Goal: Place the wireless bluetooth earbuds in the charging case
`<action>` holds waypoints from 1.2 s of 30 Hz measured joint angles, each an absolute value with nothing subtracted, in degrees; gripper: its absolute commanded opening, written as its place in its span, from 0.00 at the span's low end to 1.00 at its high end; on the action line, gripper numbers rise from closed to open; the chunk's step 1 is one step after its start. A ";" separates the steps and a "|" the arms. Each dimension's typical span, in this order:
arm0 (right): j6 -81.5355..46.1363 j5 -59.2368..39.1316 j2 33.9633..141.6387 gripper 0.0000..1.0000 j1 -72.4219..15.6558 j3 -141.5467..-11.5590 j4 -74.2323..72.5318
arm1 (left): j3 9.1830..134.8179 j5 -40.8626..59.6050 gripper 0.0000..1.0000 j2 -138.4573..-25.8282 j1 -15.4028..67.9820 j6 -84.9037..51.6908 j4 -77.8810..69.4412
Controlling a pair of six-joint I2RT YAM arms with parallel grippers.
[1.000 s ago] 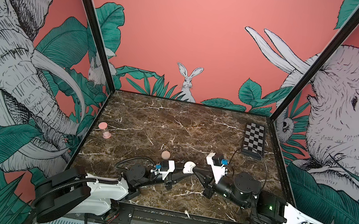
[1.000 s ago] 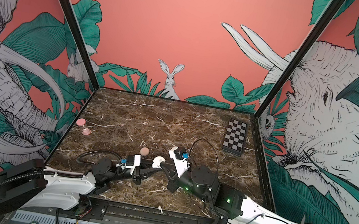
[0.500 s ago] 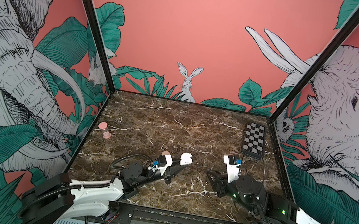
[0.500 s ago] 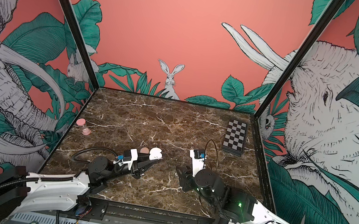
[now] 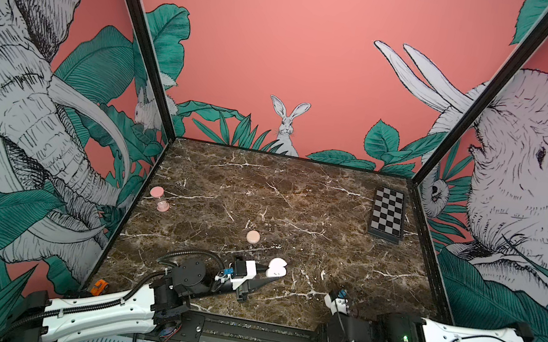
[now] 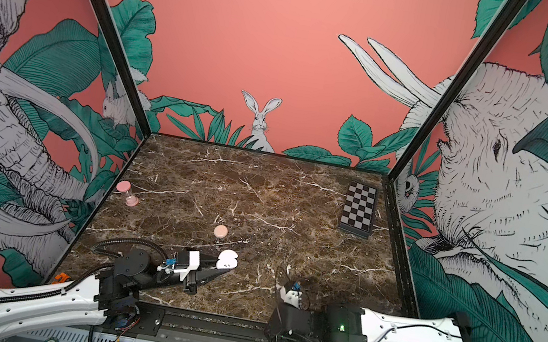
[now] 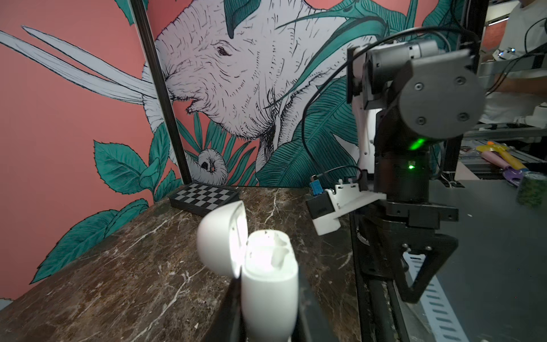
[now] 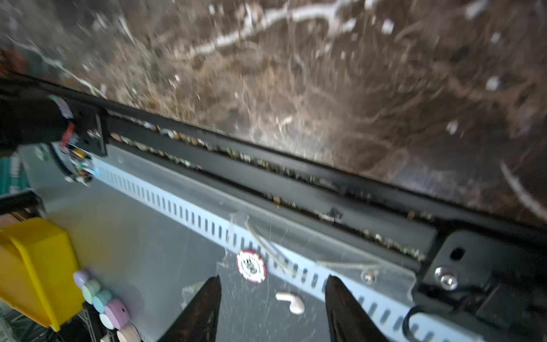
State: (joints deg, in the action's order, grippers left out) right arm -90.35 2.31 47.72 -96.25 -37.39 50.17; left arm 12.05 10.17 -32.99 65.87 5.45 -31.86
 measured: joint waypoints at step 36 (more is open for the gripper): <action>-119.42 2.15 82.00 0.57 -114.80 -54.37 52.31 | 11.09 1.80 0.00 -28.16 75.09 3.07 -25.30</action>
